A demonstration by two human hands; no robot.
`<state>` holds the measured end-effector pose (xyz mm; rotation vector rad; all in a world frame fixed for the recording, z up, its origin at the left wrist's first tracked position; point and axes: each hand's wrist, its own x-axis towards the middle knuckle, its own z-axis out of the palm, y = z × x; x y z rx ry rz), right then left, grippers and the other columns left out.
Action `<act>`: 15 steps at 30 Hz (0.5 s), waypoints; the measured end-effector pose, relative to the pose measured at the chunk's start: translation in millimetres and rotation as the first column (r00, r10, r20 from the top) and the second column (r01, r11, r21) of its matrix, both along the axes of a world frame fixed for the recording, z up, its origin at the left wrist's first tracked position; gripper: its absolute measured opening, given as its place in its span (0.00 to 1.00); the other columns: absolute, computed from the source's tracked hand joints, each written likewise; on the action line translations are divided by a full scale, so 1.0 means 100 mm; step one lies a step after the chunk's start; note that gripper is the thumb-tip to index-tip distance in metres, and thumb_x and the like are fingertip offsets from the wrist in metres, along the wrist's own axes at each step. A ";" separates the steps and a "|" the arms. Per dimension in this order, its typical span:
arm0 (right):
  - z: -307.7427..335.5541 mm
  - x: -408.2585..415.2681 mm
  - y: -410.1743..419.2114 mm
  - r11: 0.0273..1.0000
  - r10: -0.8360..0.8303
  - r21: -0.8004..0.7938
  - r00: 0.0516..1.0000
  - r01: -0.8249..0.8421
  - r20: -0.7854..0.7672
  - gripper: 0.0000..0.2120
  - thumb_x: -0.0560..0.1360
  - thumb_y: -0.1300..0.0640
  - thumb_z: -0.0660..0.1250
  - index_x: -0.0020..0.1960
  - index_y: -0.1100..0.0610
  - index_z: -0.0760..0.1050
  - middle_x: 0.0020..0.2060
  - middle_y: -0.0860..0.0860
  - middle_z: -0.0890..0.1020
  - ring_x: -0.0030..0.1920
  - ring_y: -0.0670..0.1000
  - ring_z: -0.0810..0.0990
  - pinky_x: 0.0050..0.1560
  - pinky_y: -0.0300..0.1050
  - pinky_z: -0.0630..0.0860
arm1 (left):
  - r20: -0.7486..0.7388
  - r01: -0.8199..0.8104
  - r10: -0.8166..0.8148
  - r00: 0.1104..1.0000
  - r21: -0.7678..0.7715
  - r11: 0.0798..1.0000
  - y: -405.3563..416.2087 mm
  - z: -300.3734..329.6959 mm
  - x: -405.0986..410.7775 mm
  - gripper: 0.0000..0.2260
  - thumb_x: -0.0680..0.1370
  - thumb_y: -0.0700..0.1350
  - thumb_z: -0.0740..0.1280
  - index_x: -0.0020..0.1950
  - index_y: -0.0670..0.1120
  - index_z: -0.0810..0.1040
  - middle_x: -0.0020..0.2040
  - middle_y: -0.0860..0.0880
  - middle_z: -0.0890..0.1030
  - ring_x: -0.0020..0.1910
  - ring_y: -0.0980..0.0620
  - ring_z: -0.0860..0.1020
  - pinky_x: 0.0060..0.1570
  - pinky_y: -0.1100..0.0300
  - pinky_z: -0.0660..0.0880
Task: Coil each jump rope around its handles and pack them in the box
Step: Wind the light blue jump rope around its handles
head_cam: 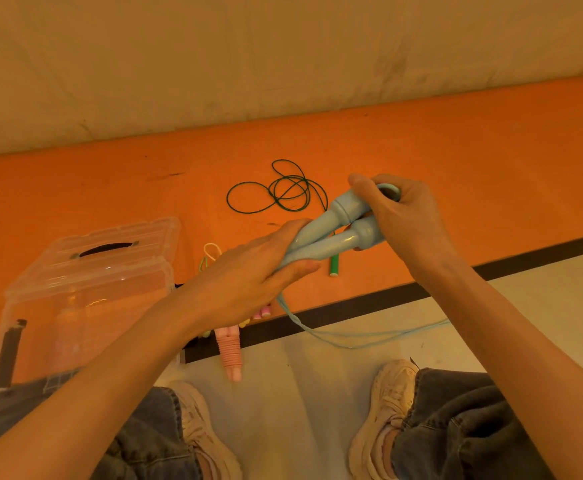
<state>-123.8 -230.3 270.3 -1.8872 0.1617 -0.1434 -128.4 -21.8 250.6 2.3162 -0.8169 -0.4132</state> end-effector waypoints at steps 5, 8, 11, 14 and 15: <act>0.05 0.01 0.00 0.998 -0.013 0.065 0.998 0.017 -0.066 0.15 0.78 0.42 0.61 0.45 0.52 0.77 0.38 0.51 0.78 0.35 0.52 0.79 0.34 0.54 0.80 | 0.020 -0.034 0.035 0.999 -0.045 0.998 -0.03 0.02 -0.01 0.21 0.79 0.61 0.54 0.70 0.56 0.62 0.43 0.53 0.75 0.39 0.56 0.73 0.41 0.51 0.73; -0.03 0.01 -0.11 0.971 -0.007 0.229 0.969 0.066 -0.248 0.24 0.79 0.36 0.52 0.61 0.52 0.72 0.51 0.56 0.81 0.38 0.55 0.84 0.30 0.53 0.81 | 0.016 -0.083 0.085 0.996 -0.100 0.992 -0.04 0.04 0.02 0.22 0.79 0.62 0.54 0.69 0.53 0.64 0.40 0.53 0.74 0.36 0.57 0.71 0.37 0.54 0.70; -0.15 0.01 -0.19 0.957 -0.017 0.264 0.936 0.117 -0.353 0.17 0.83 0.51 0.55 0.66 0.58 0.68 0.57 0.60 0.79 0.36 0.57 0.83 0.30 0.49 0.81 | 0.006 -0.135 0.138 0.990 -0.161 0.978 -0.05 0.05 0.06 0.21 0.79 0.61 0.54 0.69 0.54 0.64 0.38 0.56 0.72 0.35 0.58 0.71 0.36 0.58 0.67; -0.28 -0.09 -0.13 0.980 0.195 0.052 0.872 -0.192 -0.449 0.14 0.79 0.65 0.60 0.64 0.57 0.72 0.61 0.55 0.79 0.51 0.53 0.81 0.43 0.33 0.76 | 0.004 -0.158 0.161 0.987 -0.176 0.972 -0.08 0.07 0.05 0.22 0.78 0.61 0.54 0.70 0.55 0.63 0.40 0.53 0.73 0.36 0.56 0.71 0.37 0.56 0.69; -0.31 -0.14 -0.07 0.941 0.311 0.027 0.827 -0.339 -0.468 0.18 0.78 0.65 0.62 0.67 0.56 0.71 0.63 0.50 0.78 0.59 0.50 0.78 0.45 0.26 0.72 | 0.001 -0.162 0.165 0.986 -0.183 0.970 -0.09 0.08 0.04 0.22 0.78 0.61 0.55 0.69 0.54 0.64 0.40 0.53 0.73 0.35 0.56 0.71 0.36 0.56 0.69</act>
